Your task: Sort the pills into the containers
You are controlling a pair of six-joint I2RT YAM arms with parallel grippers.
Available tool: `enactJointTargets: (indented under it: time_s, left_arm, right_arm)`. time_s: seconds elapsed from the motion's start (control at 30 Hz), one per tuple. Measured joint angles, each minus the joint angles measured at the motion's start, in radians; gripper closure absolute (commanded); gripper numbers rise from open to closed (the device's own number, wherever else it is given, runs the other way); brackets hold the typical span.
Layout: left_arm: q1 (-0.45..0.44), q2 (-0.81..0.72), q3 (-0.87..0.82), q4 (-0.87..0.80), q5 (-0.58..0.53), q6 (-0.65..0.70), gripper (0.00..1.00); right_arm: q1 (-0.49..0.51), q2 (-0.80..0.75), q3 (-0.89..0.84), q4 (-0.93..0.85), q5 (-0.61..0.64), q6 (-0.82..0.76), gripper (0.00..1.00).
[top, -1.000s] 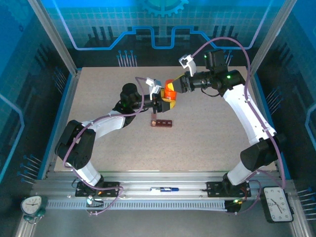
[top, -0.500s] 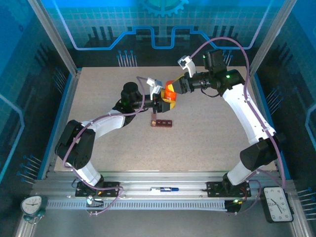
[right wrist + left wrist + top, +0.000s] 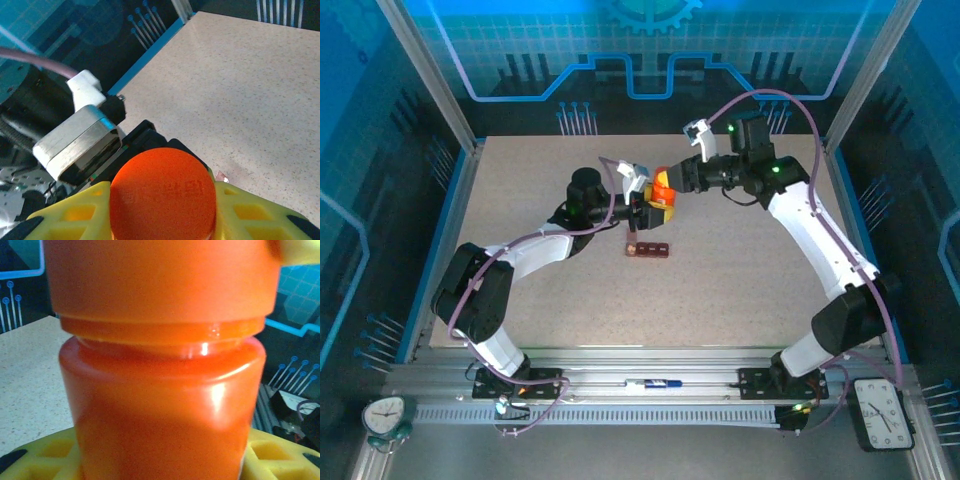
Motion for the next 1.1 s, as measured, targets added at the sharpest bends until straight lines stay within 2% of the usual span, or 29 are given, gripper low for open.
enactJointTargets:
  time_s: [0.27, 0.6, 0.9, 1.1]
  left_arm:
    - [-0.025, -0.029, -0.049, -0.045, -0.151, 0.103, 0.82]
    - [-0.026, -0.034, -0.066, -0.045, -0.199, 0.123, 0.82]
    - [-0.029, -0.034, -0.065, 0.008, -0.186, 0.098, 0.83]
    - [-0.03, -0.034, -0.065, 0.072, -0.175, 0.076, 0.83]
  right_arm:
    - [0.066, -0.048, -0.106, 0.095, 0.186, 0.119, 0.61]
    - [0.082, -0.051, -0.137, 0.141, 0.232, 0.166, 0.57]
    - [0.061, -0.05, -0.094, 0.108, 0.186, 0.174, 0.42]
    - [0.035, -0.05, -0.014, 0.036, 0.14, 0.172, 0.22]
